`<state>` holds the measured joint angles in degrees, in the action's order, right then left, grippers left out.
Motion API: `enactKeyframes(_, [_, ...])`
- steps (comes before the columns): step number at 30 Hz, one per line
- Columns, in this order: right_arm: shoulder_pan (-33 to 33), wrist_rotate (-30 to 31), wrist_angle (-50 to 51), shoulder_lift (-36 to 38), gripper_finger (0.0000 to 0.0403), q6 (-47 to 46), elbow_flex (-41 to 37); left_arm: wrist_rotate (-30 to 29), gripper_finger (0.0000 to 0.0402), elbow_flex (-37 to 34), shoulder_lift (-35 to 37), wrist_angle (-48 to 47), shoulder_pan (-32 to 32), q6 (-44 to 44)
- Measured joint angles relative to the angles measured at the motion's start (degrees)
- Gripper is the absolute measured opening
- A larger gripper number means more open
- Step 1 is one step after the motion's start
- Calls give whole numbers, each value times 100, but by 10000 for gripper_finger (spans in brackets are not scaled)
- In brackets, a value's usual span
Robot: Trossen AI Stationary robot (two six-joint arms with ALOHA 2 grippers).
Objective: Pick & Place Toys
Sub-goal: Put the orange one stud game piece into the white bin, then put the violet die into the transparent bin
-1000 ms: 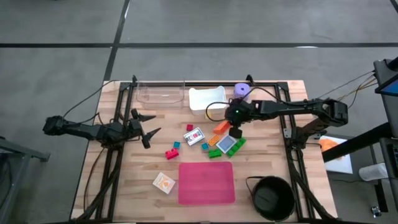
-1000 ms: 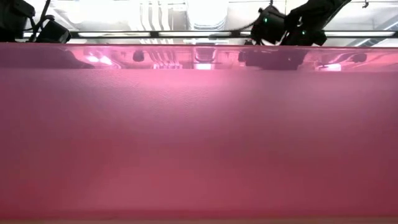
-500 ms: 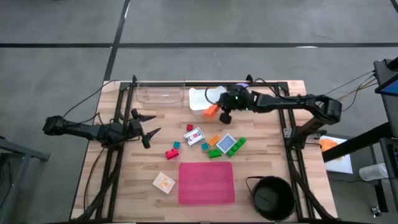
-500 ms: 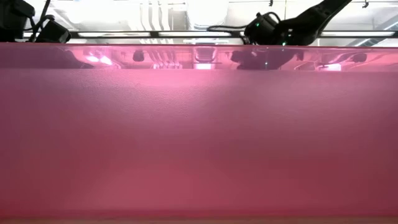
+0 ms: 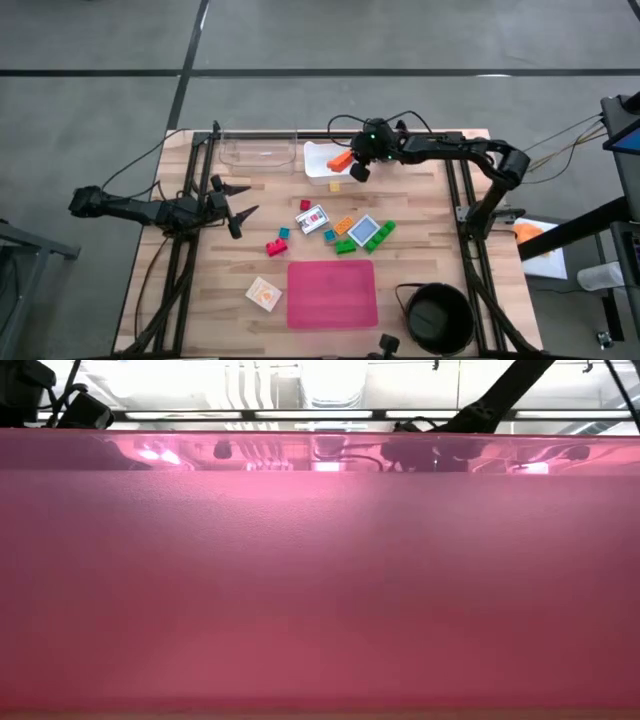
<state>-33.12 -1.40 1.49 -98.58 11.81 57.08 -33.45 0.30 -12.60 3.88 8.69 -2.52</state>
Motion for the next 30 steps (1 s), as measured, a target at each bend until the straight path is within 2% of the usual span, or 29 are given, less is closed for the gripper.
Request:
enactKeyframes(5, [0, -19, -34, -77, 71, -127, 74, 2, 303, 0, 0, 2, 0, 0])
enactKeyframes(13, [0, 29, -61, 101, 196, -161, 152, 2, 303, 0, 0, -2, 0, -2])
enactKeyframes(17, [0, 29, -65, 153, 244, -155, 150, 2, 303, 0, 0, -7, 0, -2])
enactKeyframes(23, [80, -170, -36, 253, 265, -129, 146, 3, 303, 0, 0, -11, 0, -2])
enactKeyframes(30, [462, -1513, -157, 286, 265, -75, 137, 4, 303, 0, 0, -13, 0, 0])
